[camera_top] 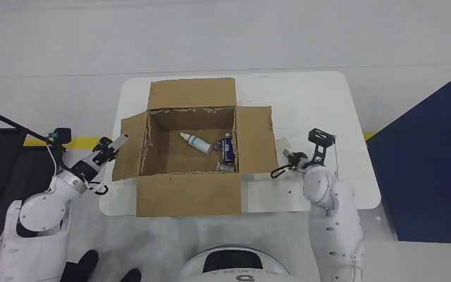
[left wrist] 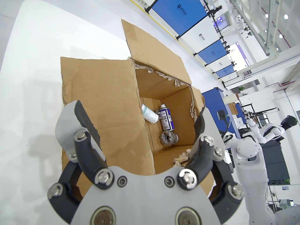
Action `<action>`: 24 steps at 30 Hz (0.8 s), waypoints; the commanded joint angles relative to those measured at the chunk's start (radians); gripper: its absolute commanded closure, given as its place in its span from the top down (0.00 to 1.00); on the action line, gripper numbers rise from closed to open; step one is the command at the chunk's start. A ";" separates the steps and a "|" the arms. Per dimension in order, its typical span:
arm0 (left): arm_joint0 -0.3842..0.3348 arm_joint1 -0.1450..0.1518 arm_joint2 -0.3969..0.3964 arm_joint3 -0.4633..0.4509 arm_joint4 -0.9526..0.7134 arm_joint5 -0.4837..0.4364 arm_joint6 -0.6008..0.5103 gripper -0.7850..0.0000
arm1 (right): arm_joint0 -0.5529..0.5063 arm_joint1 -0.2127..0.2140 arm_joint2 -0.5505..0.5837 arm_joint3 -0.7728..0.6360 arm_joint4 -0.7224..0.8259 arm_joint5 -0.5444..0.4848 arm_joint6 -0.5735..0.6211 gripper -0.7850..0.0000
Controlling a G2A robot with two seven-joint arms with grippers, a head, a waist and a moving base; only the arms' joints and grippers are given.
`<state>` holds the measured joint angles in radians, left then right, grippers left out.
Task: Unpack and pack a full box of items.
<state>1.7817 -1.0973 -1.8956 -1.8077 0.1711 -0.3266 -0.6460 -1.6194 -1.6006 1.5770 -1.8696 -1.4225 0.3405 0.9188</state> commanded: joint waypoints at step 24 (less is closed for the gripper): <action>0.000 0.000 0.000 0.000 0.000 0.000 0.000 1.00 | -0.015 0.016 0.106 -0.071 0.260 -0.078 -0.099 0.00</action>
<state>1.7817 -1.0973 -1.8956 -1.8077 0.1711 -0.3266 -0.6460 -1.6262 -1.5838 1.6659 -1.9217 -1.2250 0.2660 0.8435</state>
